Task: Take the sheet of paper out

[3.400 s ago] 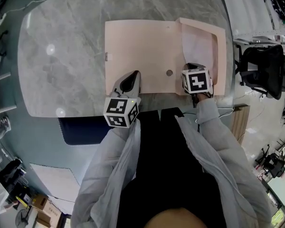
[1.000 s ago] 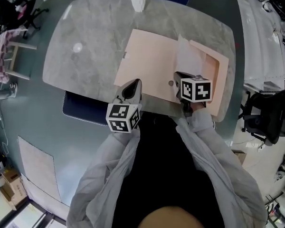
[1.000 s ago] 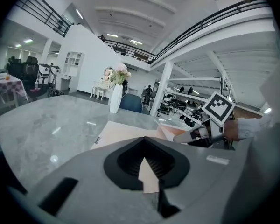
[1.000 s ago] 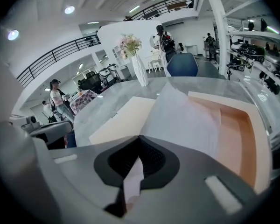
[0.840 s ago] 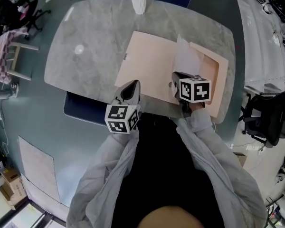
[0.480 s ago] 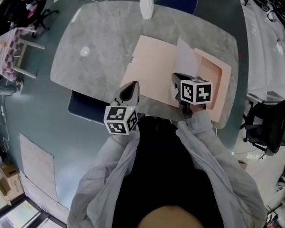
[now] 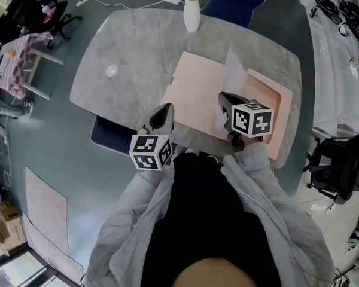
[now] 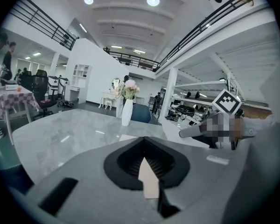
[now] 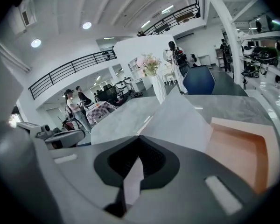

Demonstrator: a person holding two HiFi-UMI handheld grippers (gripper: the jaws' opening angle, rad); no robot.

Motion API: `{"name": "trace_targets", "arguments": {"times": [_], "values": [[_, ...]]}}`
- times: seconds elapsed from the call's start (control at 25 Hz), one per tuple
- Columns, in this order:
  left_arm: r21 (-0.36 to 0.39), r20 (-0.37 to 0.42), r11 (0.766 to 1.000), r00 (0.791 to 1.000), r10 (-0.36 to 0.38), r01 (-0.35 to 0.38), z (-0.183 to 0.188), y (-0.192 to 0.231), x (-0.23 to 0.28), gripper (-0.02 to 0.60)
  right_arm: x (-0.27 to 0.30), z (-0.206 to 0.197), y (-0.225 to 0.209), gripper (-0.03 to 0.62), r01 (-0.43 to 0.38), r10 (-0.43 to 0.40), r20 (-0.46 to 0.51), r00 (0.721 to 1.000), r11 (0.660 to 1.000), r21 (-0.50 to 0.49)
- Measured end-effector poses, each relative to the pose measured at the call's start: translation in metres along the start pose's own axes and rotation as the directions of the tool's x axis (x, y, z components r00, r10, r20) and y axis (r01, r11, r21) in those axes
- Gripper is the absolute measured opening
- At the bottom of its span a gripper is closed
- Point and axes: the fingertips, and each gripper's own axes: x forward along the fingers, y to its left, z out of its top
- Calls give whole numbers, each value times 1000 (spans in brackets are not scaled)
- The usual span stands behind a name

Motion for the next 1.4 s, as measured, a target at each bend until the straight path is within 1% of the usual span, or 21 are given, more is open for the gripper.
{"name": "trace_targets", "arguments": {"times": [0.28,0.48,0.64,0.76,0.84,0.96,1.16,1.28,1.4], "values": [[10,27,1000,1000,1,-1,13,0,-2,0,-22,22,14,15,5,1,64,998,995,-98],[19,43,1000,999,-22,22,22,-8,5,0,-42,39,16,15,14,8,140,990,988,-157],[36,52,998,997,-52,50,30,-16,12,0,-63,53,13,15,50,-7,217,976,980,-195],[46,58,996,995,-76,74,35,-24,18,0,-83,62,8,15,95,-31,278,960,971,-221],[54,60,994,994,-96,93,39,-31,22,0,-98,67,3,15,136,-55,320,946,962,-236],[67,59,990,990,-131,127,43,-42,29,0,-123,74,-8,15,211,-107,385,917,948,-239],[89,54,979,981,-188,183,51,-58,37,0,-157,77,-27,15,341,-202,479,854,913,-224],[95,46,970,972,-230,225,52,-69,40,0,-177,74,-33,14,394,-234,538,810,896,-203],[93,40,960,962,-270,265,54,-78,42,0,-191,68,-38,14,439,-263,567,781,876,-198]]}}
